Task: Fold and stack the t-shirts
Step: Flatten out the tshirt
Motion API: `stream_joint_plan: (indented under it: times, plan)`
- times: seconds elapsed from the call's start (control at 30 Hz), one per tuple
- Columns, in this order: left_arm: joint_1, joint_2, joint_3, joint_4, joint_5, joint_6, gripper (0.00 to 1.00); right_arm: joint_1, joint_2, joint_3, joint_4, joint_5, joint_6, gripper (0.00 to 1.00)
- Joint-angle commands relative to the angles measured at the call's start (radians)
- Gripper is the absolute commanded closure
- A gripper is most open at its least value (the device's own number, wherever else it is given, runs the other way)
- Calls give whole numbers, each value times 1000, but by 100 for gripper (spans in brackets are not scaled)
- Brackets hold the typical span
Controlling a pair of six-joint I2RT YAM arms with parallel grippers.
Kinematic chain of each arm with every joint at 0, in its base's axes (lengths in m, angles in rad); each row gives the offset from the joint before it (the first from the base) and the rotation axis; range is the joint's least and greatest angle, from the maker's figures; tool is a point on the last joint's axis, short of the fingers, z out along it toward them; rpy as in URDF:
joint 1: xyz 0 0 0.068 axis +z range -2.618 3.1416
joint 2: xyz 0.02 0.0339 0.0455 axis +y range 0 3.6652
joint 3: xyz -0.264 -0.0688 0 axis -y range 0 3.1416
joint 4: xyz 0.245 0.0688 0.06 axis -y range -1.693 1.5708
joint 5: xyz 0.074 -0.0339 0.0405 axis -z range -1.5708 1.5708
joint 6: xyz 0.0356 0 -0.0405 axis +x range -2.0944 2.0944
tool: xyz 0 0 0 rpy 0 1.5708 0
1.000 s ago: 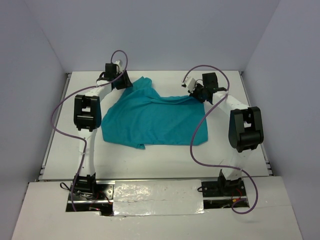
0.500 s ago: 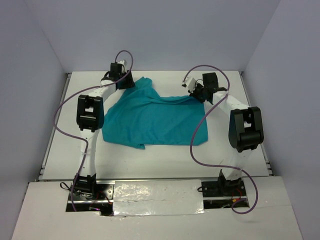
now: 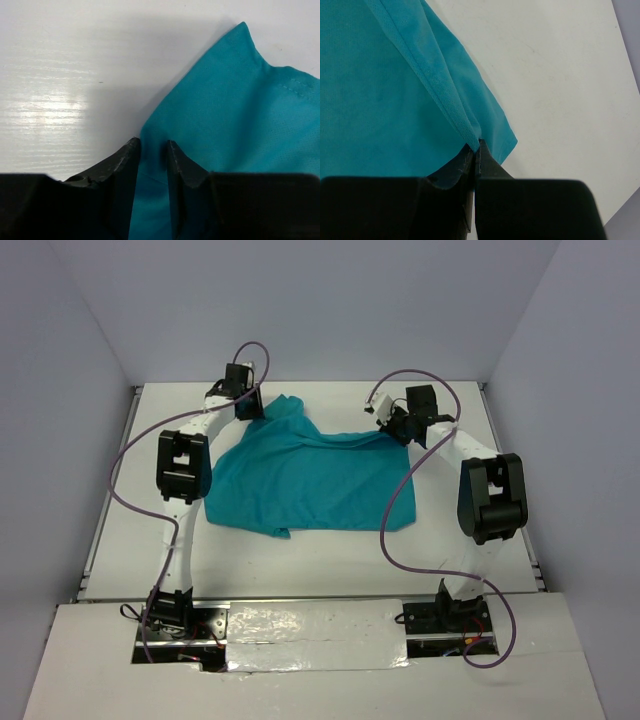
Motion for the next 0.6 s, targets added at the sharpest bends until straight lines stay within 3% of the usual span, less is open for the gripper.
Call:
stream_joint_plan:
  times: [0.0, 0.1, 0.2, 0.3, 0.57]
  plan:
    - [-8, 41, 48, -61, -3, 9, 60, -9, -60, 37, 0, -17, 12, 98]
    - [-11, 43, 25, -61, 9, 3, 72, -16, -58, 41, -2, -19, 17, 98]
    - [-13, 32, -8, -51, 20, -3, 91, -16, -56, 43, -3, -19, 18, 98]
    - [-2, 0, -44, -28, 24, -18, 100, -17, -58, 41, -3, -16, 14, 98]
    - [58, -232, -180, 123, 112, -50, 100, -31, -32, 112, -18, -33, 105, 99]
